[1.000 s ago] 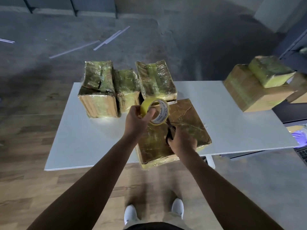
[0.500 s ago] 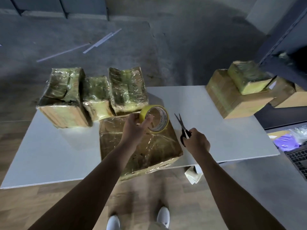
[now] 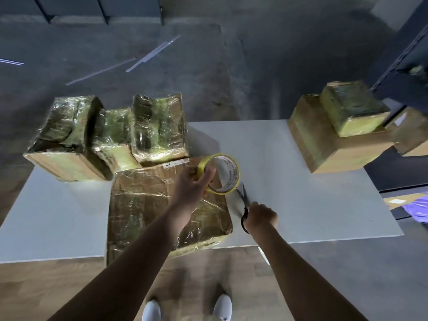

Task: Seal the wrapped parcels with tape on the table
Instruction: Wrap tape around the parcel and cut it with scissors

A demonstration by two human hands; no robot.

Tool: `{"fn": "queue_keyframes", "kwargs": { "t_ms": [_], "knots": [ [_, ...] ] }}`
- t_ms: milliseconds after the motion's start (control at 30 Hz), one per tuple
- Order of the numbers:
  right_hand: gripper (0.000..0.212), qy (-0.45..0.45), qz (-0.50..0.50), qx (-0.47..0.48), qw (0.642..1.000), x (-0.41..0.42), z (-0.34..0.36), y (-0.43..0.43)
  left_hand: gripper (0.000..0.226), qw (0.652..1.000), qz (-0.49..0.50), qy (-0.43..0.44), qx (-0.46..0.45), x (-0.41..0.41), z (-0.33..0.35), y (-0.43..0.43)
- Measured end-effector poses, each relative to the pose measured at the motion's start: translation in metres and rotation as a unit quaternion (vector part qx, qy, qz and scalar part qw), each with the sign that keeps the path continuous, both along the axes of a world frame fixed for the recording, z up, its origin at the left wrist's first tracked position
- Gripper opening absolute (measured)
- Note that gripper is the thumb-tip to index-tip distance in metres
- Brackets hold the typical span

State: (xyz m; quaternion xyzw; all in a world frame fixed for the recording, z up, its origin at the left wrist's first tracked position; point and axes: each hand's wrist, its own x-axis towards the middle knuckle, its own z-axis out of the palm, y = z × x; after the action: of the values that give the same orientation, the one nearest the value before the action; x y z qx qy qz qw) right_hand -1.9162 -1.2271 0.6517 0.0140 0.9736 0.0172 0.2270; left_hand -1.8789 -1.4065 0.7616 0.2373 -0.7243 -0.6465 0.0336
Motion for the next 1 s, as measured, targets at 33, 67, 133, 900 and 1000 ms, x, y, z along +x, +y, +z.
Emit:
{"fn": "queue_keyframes", "kwargs": {
  "t_ms": [33,67,133,900,1000],
  "knots": [
    [0.033,-0.008,0.012,0.017,1.000,-0.002,0.001,-0.001,0.024,1.000,0.002,-0.001,0.003,-0.001,0.000,0.002],
    [0.034,-0.021,0.021,0.024,0.999,-0.005,0.003,-0.001,0.021,1.000,0.004,-0.003,0.006,-0.001,0.001,0.005],
    [0.041,-0.058,0.032,0.015,0.998,-0.010,0.006,-0.001,0.020,1.000,0.003,-0.009,0.009,-0.002,0.001,0.008],
    [0.024,0.097,-0.120,-0.306,0.939,-0.051,0.061,0.036,0.057,0.982,-0.114,-0.085,-0.128,-0.048,-0.007,0.041],
    [0.025,0.077,-0.219,-0.318,0.919,-0.050,0.048,0.048,0.042,0.978,-0.126,-0.087,-0.140,-0.047,-0.011,0.043]
  ]
}}
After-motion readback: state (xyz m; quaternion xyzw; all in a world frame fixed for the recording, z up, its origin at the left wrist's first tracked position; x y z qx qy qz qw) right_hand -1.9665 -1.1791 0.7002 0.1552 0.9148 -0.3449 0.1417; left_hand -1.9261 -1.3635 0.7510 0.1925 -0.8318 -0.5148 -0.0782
